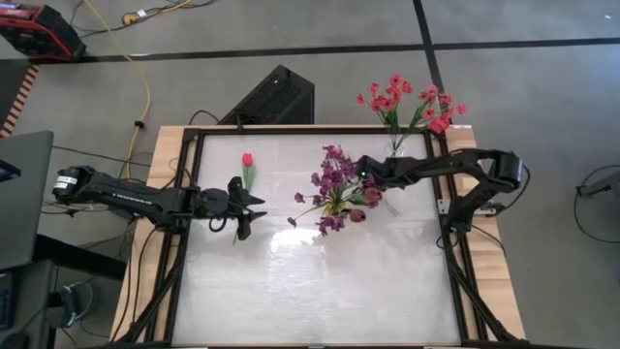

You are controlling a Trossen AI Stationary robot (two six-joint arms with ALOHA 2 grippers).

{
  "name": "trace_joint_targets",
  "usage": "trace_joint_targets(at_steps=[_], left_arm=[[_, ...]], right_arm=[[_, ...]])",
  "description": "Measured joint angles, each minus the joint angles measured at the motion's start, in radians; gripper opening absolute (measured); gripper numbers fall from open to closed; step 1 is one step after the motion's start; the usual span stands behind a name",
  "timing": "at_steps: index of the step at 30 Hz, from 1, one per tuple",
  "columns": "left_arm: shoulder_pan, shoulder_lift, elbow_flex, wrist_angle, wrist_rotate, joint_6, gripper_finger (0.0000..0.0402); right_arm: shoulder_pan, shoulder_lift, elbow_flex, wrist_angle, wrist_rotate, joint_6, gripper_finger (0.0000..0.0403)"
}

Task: Sort flowers into vase by color
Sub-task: Put the right pink tulip into the transparent vase

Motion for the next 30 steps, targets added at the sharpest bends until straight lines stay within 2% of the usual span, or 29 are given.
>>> trace_joint_targets(at_steps=[2, 6, 11, 14, 18, 22, 25, 27, 30], left_arm=[[0.0, 0.0, 0.0, 0.0, -0.001, 0.0, 0.0162], [0.0, 0.0, 0.0, 0.0, -0.001, 0.0, 0.0162], [0.0, 0.0, 0.0, 0.0, 0.0, 0.0, 0.0162], [0.0, 0.0, 0.0, 0.0, 0.0, 0.0, 0.0162], [0.0, 0.0, 0.0, 0.0, -0.001, 0.008, 0.0162], [0.0, 0.0, 0.0, 0.0, -0.003, 0.01, 0.0162], [0.0, 0.0, 0.0, 0.001, -0.003, 0.012, 0.0162], [0.0, 0.0, 0.0, 0.004, -0.003, 0.012, 0.0162], [0.0, 0.0, 0.0, 0.008, -0.003, 0.012, 0.0162]], right_arm=[[0.007, -0.037, -0.004, -0.052, 0.004, 0.005, 0.0018], [0.025, -0.146, -0.002, -0.126, 0.017, 0.059, 0.0022], [0.115, -0.331, -0.003, -0.218, 0.128, 0.118, 0.0016], [0.192, -0.455, -0.003, -0.236, 0.262, 0.165, 0.0016], [0.299, -0.581, -0.003, -0.231, 0.54, 0.188, 0.002], [0.392, -0.635, -0.003, -0.187, 0.832, 0.129, 0.002], [0.45, -0.634, -0.006, -0.064, 1.057, 0.05, 0.002], [0.455, -0.62, -0.026, 0.064, 1.118, -0.026, 0.002], [0.421, -0.592, -0.071, 0.21, 1.105, -0.096, 0.0019]])
